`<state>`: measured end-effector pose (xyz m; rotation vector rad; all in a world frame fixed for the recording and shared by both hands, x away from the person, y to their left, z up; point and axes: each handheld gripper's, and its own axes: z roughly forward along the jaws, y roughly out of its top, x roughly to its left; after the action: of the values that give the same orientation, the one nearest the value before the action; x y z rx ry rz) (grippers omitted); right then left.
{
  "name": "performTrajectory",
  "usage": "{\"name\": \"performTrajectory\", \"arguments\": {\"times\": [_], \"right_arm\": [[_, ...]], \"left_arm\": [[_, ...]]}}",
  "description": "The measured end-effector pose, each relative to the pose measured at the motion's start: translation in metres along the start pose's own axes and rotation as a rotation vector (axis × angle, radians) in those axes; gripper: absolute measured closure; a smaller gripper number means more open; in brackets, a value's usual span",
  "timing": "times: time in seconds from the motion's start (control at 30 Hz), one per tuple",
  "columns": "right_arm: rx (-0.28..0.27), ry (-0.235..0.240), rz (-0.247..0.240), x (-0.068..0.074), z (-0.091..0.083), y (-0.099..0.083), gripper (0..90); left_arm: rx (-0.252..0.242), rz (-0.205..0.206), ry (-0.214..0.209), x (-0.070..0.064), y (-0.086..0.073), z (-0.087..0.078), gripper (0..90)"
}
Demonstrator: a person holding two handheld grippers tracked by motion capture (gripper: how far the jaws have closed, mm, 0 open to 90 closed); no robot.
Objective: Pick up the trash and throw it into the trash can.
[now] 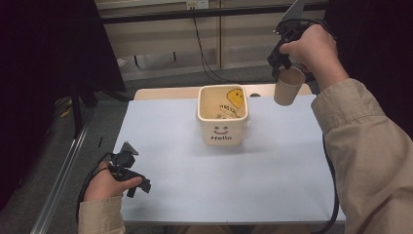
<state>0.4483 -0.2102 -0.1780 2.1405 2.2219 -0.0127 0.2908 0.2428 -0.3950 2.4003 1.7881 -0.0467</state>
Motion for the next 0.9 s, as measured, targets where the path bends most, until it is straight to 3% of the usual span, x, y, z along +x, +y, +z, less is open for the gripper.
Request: {"name": "performTrajectory", "arguments": {"times": [0.27,0.33,0.57,0.83,0.9], "right_arm": [[-0.012,-0.001,-0.014,0.003,-0.016,0.003,21.9],[-0.017,0.004,-0.010,0.004,-0.018,0.003,21.9],[-0.029,-0.006,-0.018,0.007,-0.029,0.006,21.9],[-0.030,-0.003,-0.050,0.024,-0.027,0.013,21.8],[-0.028,-0.002,-0.070,0.036,-0.027,0.017,21.8]], "left_arm": [[-0.010,0.015,0.016,0.000,0.000,0.000,10.2],[-0.013,-0.003,0.006,-0.002,-0.001,0.000,10.2],[-0.008,0.009,0.002,-0.001,0.000,-0.001,10.2],[-0.013,0.012,0.001,-0.003,-0.001,0.000,10.2],[-0.013,0.015,0.003,-0.003,0.000,0.000,10.2]]}}
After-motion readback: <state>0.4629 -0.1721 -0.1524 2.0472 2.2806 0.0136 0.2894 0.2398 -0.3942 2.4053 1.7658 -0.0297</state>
